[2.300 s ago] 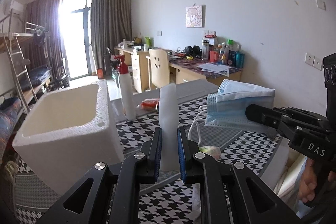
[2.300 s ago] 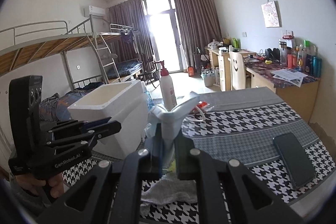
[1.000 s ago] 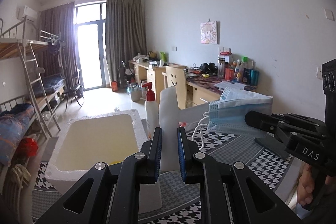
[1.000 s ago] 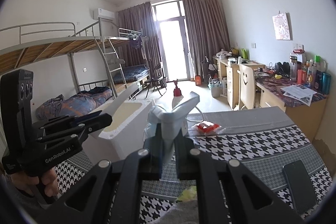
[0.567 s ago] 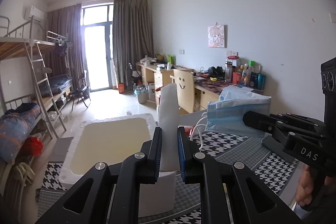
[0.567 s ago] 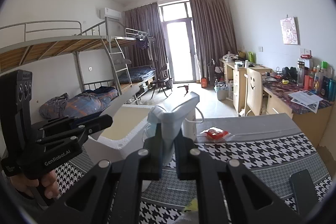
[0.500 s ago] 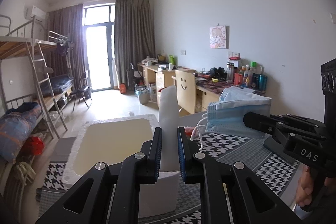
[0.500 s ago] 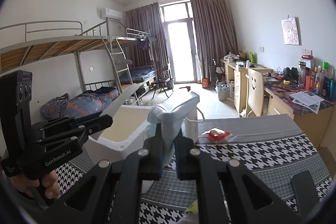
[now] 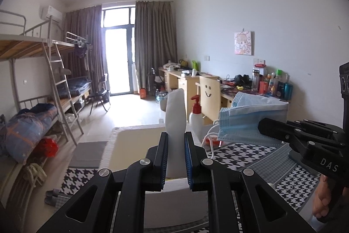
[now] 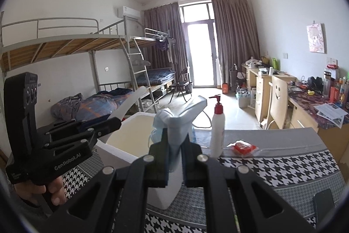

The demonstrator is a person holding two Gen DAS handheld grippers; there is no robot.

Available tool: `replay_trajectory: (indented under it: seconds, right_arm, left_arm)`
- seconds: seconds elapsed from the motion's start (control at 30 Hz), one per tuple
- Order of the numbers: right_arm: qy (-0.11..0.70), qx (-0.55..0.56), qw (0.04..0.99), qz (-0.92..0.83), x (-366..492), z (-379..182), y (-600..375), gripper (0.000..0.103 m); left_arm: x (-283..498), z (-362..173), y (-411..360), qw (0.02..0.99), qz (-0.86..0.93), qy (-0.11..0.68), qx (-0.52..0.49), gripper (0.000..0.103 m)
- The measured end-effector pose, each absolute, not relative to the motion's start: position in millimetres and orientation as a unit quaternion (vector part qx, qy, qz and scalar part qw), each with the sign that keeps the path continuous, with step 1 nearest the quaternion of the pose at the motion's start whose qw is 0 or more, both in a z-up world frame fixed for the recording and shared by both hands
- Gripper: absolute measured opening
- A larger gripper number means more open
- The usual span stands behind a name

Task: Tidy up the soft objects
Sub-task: 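Carry the foam stick and the mask over the white foam box, then lower the foam stick into the foam box and open the left tool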

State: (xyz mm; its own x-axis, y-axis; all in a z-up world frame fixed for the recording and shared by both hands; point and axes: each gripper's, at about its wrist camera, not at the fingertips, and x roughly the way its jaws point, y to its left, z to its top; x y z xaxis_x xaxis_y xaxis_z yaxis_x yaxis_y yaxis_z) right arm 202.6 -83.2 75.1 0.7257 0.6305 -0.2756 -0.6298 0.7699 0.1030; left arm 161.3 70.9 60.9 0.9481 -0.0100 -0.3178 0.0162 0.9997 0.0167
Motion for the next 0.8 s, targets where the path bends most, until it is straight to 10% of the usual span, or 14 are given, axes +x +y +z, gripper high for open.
replay_trajectory:
  seconds: [0.8]
  right_arm:
    - [0.163,-0.013,0.918,0.362,218,78,-41,0.012]
  left_arm:
    - [183,51,100,0.983,0.027,0.183,-0.010,0.016]
